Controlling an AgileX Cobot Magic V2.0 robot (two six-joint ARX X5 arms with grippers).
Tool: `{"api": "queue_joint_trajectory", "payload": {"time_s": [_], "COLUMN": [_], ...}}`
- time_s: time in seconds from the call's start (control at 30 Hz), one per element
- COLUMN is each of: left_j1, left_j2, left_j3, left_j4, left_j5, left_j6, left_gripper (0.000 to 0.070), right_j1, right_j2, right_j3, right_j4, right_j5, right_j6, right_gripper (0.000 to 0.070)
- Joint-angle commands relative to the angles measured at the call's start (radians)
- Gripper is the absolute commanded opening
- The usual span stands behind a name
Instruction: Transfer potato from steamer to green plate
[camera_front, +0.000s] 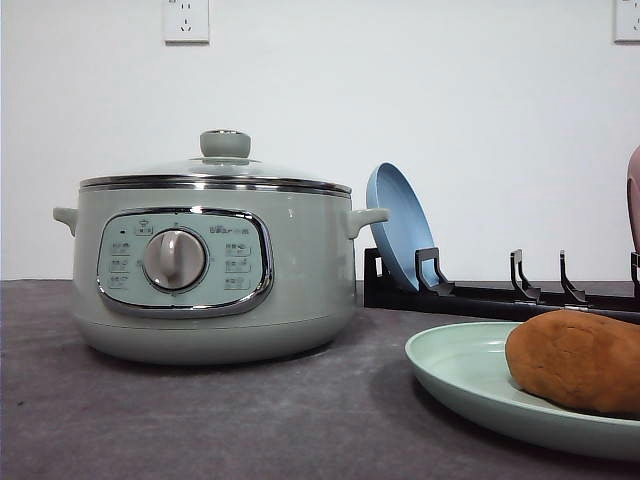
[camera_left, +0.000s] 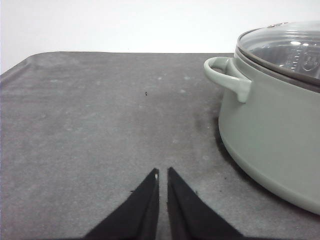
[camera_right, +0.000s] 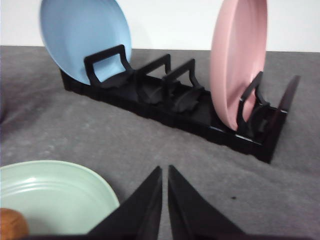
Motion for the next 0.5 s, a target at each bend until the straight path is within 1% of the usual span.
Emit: {"api": "queue_joint_trajectory", "payload": {"time_s": [0.0,0.1,0.27,0.47], "left_j1": [0.000,0.000,0.000,0.000], "left_j2": [-0.001,-0.001,-0.001,-0.001], "left_j3": [-0.020,-0.020,-0.020,-0.020], "left_j4": [-0.006,-0.006,-0.006,-0.006], "left_j5": [-0.005,-0.005,-0.005,-0.005], "left_j6": [-0.002,-0.002,-0.002,-0.002], "left_gripper": [0.0026,0.0026,0.0026,0.0026], "right_j1": [0.000,0.000,0.000,-0.001], "right_j2": [-0.002,-0.002,-0.002,-0.002], "right_j3": [-0.006,-0.006,-0.006,-0.006], "right_j4": [-0.010,-0.011,-0.003,0.013], "right_j5": [0.025,0.050,0.022,0.024], "right_j6": [-0.005,0.009,0.015,0.015], "right_gripper": [0.0009,0.0009,0.0009,0.0009]}}
